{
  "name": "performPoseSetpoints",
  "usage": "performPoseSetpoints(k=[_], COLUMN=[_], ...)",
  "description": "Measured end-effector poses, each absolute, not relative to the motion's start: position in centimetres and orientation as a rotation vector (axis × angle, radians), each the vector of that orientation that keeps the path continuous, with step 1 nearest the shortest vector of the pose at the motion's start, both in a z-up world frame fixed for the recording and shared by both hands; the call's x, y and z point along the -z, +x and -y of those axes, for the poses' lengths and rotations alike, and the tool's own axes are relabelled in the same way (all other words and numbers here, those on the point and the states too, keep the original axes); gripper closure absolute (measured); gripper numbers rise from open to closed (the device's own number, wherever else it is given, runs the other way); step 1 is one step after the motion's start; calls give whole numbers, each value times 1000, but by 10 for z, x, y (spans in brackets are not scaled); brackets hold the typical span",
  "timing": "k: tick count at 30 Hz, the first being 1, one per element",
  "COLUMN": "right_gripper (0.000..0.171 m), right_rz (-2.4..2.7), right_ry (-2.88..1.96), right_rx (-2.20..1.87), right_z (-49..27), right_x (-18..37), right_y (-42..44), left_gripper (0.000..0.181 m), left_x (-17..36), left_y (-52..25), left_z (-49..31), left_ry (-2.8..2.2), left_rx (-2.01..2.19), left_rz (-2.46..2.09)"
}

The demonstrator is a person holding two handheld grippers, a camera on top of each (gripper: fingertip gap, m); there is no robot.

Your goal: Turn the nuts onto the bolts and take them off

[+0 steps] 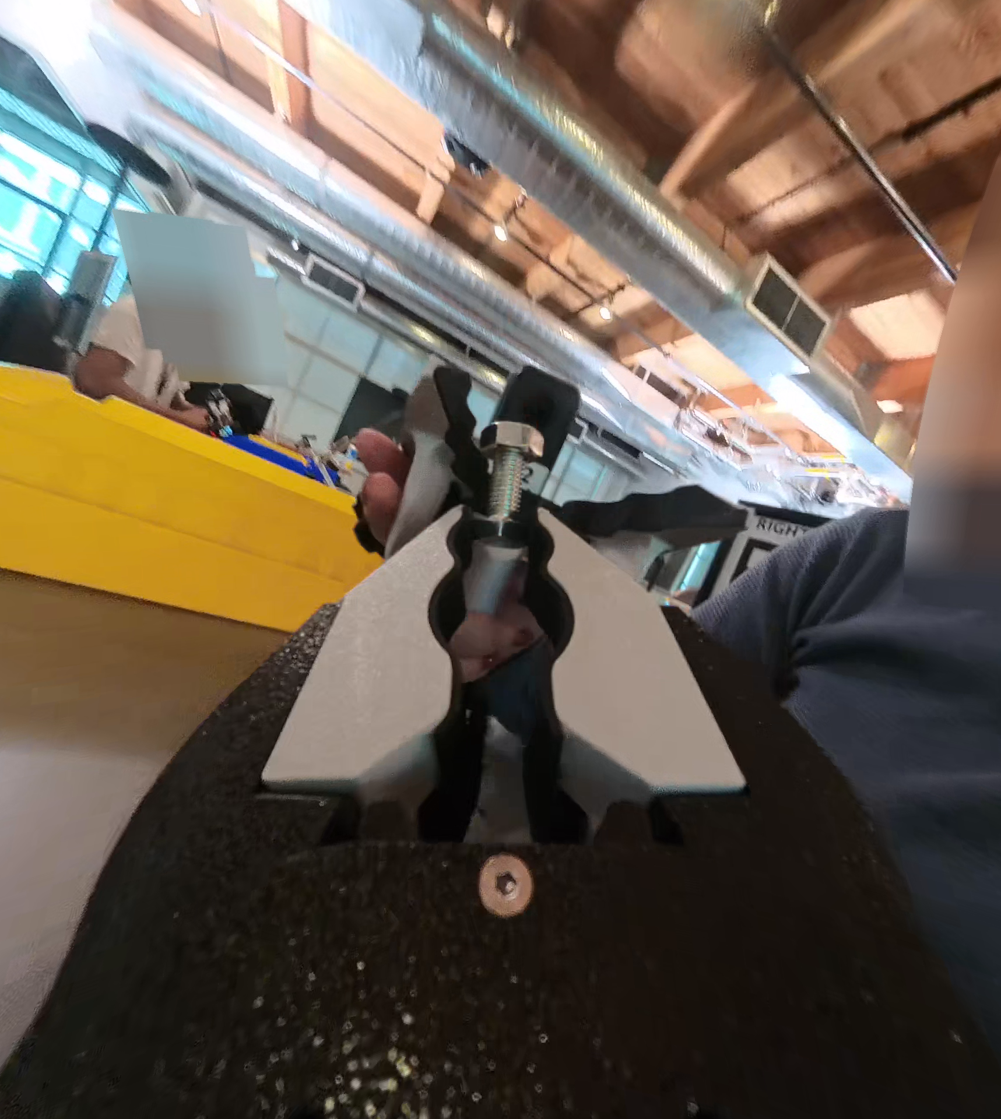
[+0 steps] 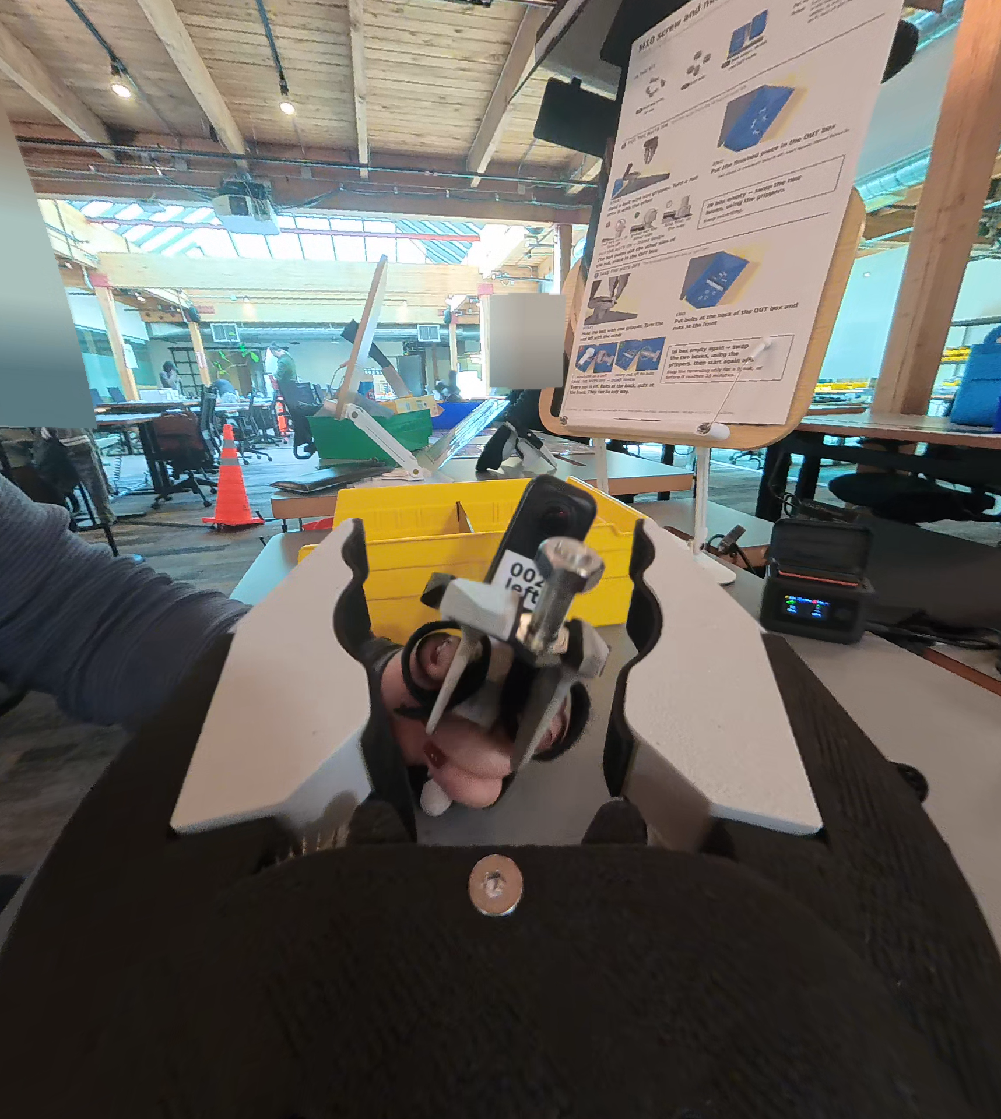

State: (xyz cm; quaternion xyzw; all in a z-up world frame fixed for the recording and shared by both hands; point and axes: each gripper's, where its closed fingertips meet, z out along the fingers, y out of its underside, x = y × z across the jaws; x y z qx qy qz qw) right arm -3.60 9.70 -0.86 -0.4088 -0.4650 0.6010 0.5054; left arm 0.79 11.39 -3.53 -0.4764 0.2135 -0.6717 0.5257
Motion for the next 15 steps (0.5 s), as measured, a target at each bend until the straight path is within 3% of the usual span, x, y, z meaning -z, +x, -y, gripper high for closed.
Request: performPoseSetpoints(k=[9,15], right_gripper=[84,84], right_rz=[1112,1131], right_ry=[-993,-1004], right_rx=[-1455,-1470], right_z=[-100,-94], right_x=[7,10], right_y=[-34,-38], left_gripper=[167,166], left_x=[27,38], left_y=[-24,8], left_z=[-130,-116], left_ry=[-1057,-1167], left_rx=[1617,1547], left_rz=[-325,-535])
